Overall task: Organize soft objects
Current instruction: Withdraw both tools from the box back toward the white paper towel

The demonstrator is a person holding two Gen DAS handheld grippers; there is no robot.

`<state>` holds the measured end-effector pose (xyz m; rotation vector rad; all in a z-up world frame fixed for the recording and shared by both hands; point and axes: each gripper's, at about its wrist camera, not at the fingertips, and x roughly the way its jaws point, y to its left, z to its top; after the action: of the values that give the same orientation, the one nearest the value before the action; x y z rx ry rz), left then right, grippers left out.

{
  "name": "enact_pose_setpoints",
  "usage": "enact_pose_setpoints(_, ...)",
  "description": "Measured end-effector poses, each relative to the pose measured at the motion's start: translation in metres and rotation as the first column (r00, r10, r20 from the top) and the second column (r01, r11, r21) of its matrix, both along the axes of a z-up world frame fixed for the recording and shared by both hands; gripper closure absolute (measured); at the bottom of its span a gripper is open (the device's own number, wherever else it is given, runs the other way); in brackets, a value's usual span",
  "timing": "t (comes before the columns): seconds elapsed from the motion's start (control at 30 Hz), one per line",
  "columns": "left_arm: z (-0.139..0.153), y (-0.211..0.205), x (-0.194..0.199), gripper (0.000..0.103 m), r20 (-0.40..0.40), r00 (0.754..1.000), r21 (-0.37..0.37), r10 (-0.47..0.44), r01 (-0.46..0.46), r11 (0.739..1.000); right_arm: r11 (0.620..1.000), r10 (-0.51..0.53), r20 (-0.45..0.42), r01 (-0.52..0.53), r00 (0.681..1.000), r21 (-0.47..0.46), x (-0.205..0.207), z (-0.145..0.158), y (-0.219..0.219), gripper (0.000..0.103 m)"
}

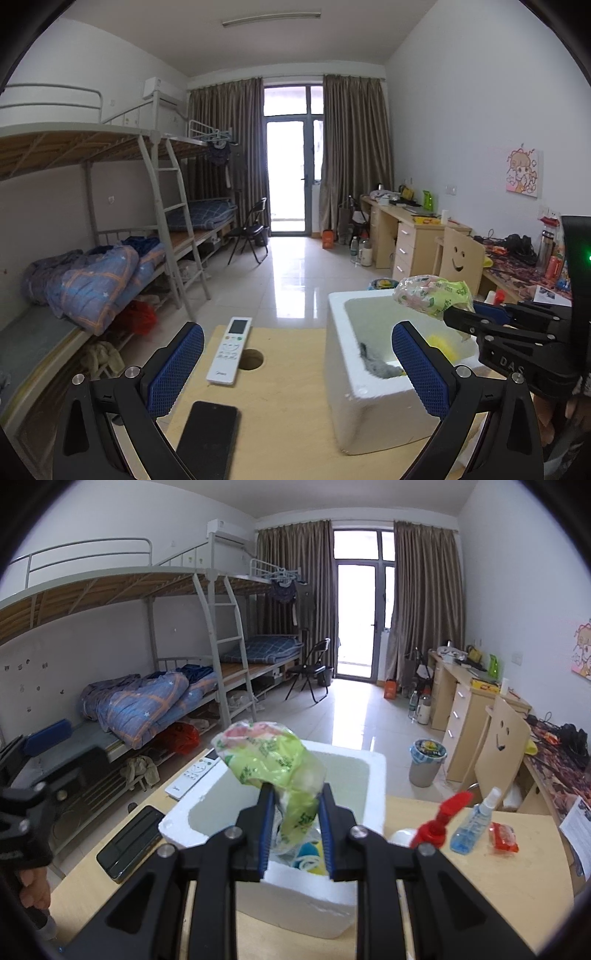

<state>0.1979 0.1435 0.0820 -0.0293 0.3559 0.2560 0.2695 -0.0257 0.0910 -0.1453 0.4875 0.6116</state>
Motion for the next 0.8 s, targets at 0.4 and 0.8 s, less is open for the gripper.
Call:
enact_pose_setpoints(0.4,-0.001,0.007,-0.006,0.001,0.012,1.0,-0.021,0.004,-0.004,1.0,1.0,-0.016,-0.052,0.015,0.999,-0.021,0.017,-0.012,0.008,0.074)
enact_pose_setpoints(0.8,-0.002,0.005,-0.007,0.001,0.016,1.0,-0.033,-0.017,0.017,0.999,0.999,-0.052,-0.037,0.052,0.998,0.006,0.015,-0.01,0.0,0.007)
